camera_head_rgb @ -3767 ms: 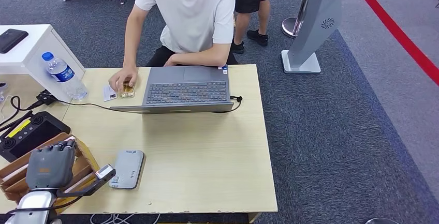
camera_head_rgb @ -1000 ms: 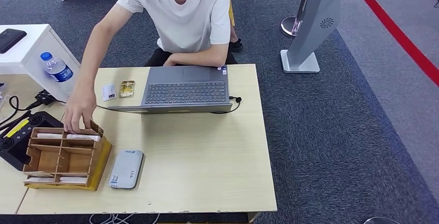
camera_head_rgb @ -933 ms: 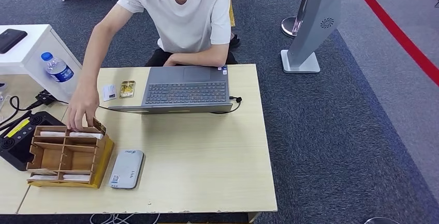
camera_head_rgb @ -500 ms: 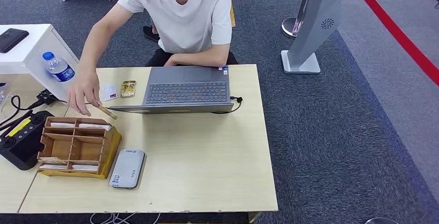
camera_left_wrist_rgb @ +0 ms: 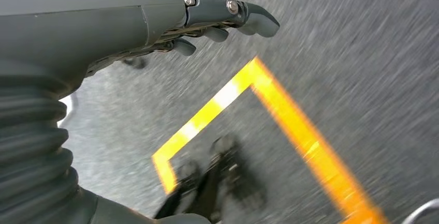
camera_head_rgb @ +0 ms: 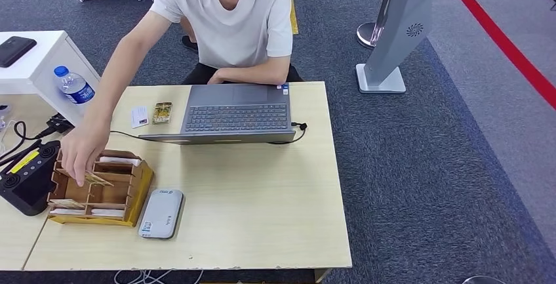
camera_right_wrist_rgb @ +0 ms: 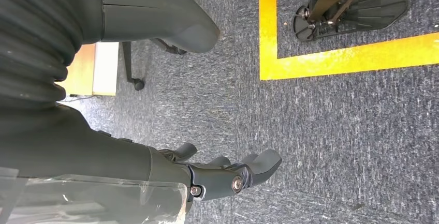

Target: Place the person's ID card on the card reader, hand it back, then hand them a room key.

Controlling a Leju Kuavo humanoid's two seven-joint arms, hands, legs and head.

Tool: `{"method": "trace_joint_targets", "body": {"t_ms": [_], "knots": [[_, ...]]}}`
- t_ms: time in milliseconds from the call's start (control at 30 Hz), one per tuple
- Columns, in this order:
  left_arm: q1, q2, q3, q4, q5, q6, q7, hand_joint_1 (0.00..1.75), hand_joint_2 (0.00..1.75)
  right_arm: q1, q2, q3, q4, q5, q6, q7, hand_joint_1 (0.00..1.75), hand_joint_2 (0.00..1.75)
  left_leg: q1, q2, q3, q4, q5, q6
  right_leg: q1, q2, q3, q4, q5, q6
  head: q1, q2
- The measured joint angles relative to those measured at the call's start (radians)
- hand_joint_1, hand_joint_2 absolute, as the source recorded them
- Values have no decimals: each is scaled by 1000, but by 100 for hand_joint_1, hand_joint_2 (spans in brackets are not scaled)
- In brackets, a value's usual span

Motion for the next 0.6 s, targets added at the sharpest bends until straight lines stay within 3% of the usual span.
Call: {"method": "trace_joint_targets", "body": {"t_ms": [100,200,233,333,367,533,600], "knots": [[-9,-48,-20,17,-20,-21,-4,0,175,0,7,0,0,5,-5,0,0,175,0,0,0,0,0,0,0,0,0,0,0,0,1,0],[-16,-87,-37,29,-24,-56,-17,0,44,0,15,0,0,9,-12,-4,0,44,0,0,0,1,0,0,0,0,0,0,0,0,1,0],[-18,-98,-41,32,-23,-65,-19,0,44,0,18,0,0,9,-14,-6,0,0,0,0,0,1,0,0,0,0,0,0,0,0,1,0],[-25,-131,-48,42,-20,-77,-15,0,175,0,27,0,0,14,-13,-13,0,131,0,0,0,1,0,0,0,0,0,0,0,0,0,0],[-26,-141,-51,44,-17,-76,-8,0,175,0,29,0,0,14,-11,-17,0,175,0,0,0,1,0,0,0,0,0,0,0,0,0,0],[-17,-162,-144,46,23,-70,15,0,175,10,31,37,-7,-41,7,-23,0,175,0,0,0,1,0,0,1,0,0,0,0,0,1,0],[-12,-162,-192,46,46,-74,15,0,175,16,31,60,-13,-76,12,-23,0,87,1,0,0,1,0,0,1,0,0,0,0,0,1,0]]}}
